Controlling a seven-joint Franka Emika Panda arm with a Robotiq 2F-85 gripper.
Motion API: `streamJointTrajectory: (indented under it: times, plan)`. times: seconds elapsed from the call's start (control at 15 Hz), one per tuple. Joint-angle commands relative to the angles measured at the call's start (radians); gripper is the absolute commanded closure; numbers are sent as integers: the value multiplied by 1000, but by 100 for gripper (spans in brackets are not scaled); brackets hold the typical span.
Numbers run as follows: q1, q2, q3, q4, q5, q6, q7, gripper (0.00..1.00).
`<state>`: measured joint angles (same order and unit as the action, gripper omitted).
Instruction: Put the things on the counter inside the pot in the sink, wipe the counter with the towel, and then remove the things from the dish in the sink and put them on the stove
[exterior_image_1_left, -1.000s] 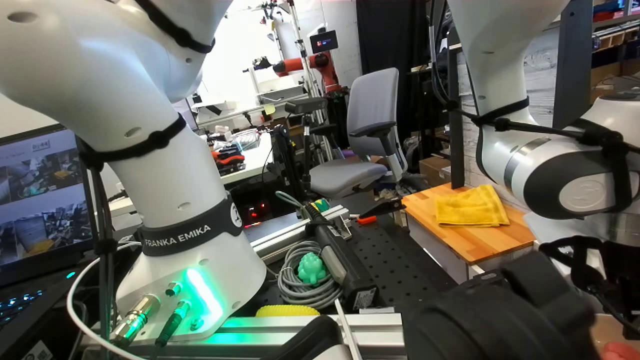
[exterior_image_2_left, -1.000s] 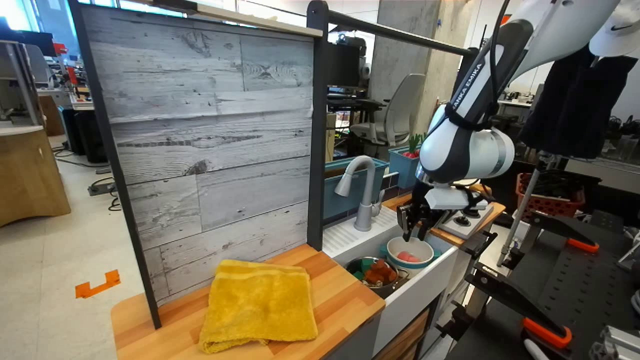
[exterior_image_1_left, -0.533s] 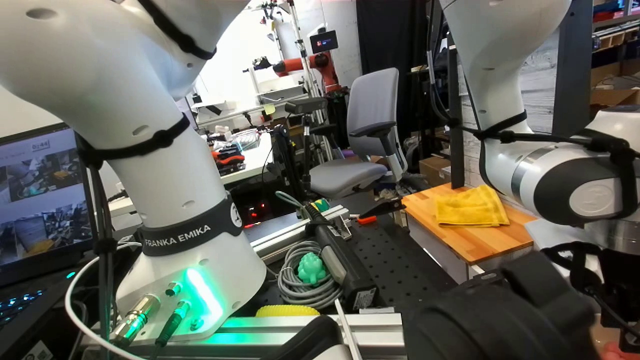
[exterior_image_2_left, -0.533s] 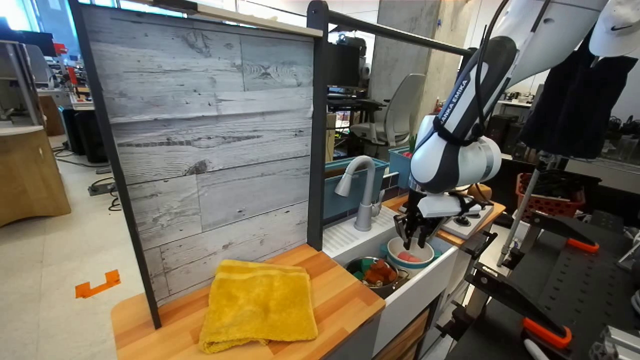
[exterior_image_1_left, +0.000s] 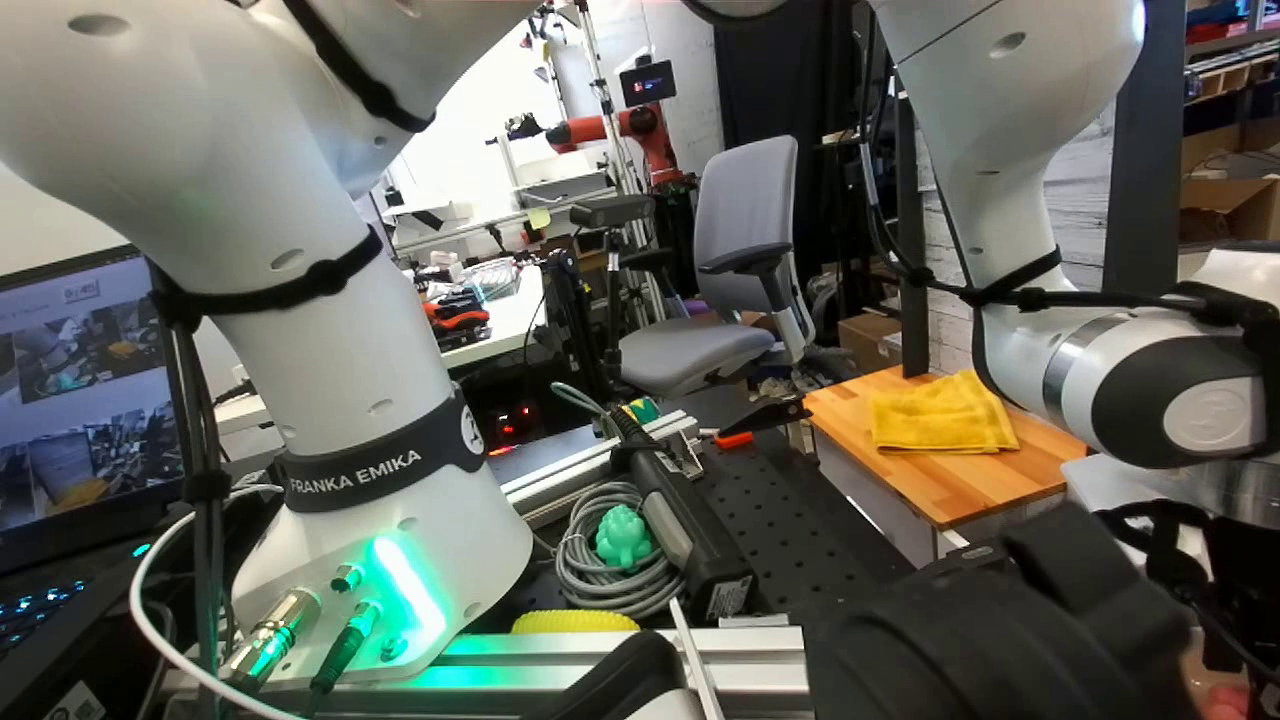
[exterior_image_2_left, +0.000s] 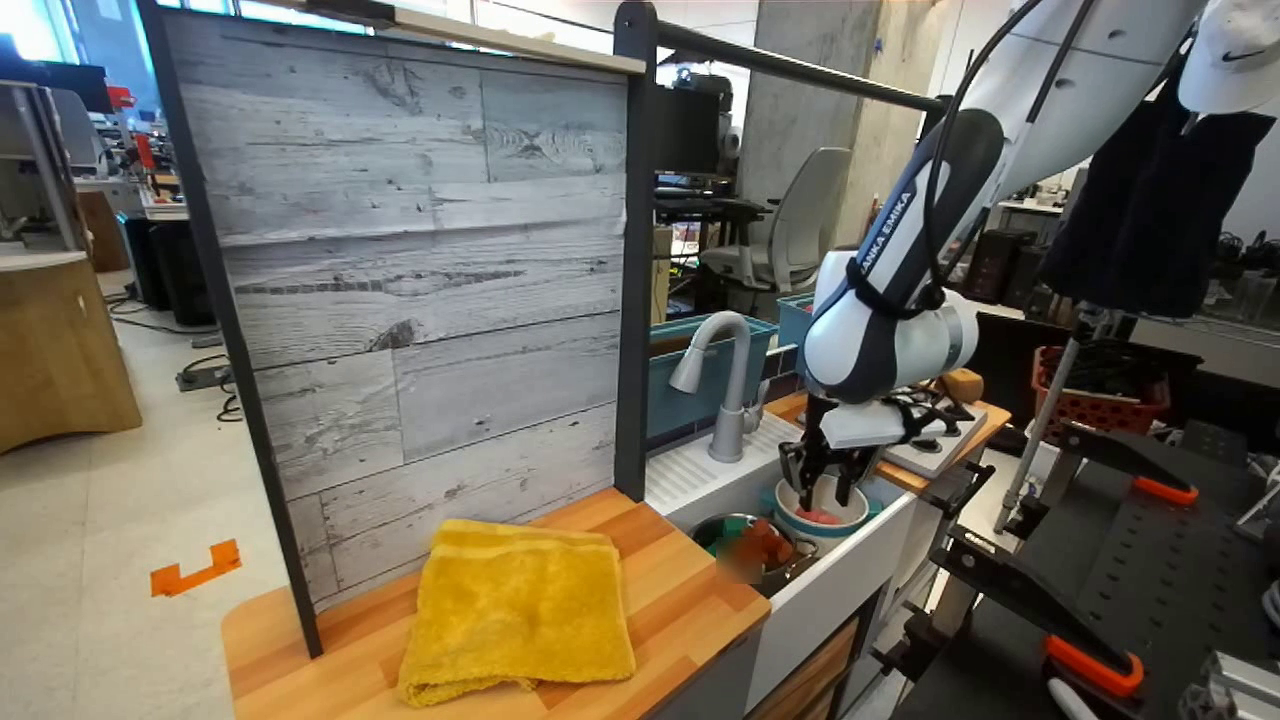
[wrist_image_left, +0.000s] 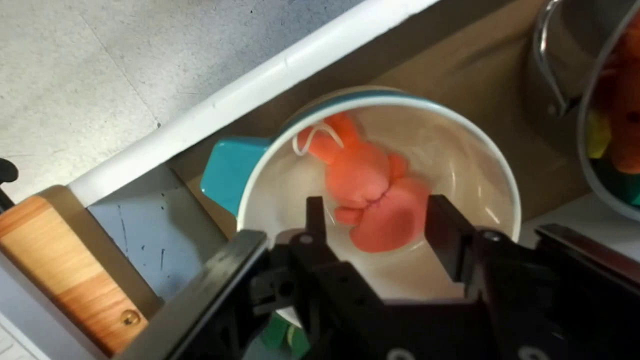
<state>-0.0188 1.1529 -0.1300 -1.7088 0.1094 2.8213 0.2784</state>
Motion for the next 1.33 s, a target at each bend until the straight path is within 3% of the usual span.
streamJointTrajectory:
  times: [0.0, 0.13, 0.27, 0.4, 0.47, 0.53, 0.6, 0.73, 1.13, 1.27]
  plan:
    - [34, 50, -31, 63, 10, -28, 36, 44]
    - [44, 73, -40, 81, 11, -13, 53, 40]
    - [57, 97, -51, 101, 12, -8, 73, 16]
    - [67, 117, -60, 121, 12, -14, 87, 3]
    - [71, 125, -61, 128, 12, -13, 93, 3]
    - [77, 135, -66, 135, 11, -11, 100, 22]
    - [86, 144, -74, 141, 7, -6, 104, 33]
    - [92, 155, -80, 153, 8, -12, 110, 40]
    - [84, 141, -70, 159, 13, -21, 111, 87]
    - [67, 113, -55, 139, 15, -22, 93, 98]
